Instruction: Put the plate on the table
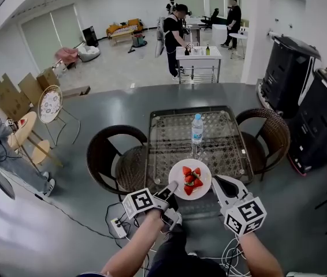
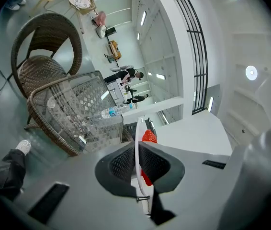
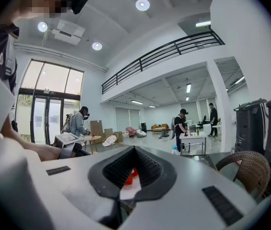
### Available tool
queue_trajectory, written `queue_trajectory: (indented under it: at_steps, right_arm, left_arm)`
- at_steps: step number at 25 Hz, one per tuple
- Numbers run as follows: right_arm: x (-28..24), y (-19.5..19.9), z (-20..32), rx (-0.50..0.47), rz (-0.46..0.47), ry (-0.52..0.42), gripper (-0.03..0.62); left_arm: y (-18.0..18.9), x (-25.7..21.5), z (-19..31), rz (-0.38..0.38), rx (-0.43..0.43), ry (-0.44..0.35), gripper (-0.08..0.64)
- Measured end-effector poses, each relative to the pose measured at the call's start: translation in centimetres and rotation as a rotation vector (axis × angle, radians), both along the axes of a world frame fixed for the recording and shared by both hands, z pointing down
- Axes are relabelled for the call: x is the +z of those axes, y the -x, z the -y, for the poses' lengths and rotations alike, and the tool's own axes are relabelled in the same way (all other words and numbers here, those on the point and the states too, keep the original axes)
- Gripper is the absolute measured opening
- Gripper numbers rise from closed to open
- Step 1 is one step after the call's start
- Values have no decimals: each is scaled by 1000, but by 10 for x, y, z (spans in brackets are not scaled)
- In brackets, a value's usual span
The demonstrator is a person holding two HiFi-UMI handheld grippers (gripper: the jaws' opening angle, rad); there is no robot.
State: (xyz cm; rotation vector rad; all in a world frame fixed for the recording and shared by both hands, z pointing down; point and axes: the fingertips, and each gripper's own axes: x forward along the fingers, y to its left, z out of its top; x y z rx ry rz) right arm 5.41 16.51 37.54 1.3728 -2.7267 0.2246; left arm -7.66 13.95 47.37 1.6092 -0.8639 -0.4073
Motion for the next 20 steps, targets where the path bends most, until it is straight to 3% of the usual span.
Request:
queue_trajectory:
  at_steps: [20]
  right_arm:
    - [-11, 36, 188, 77, -35, 9, 5]
  left_arm:
    - [37, 1, 196, 10, 73, -2, 17]
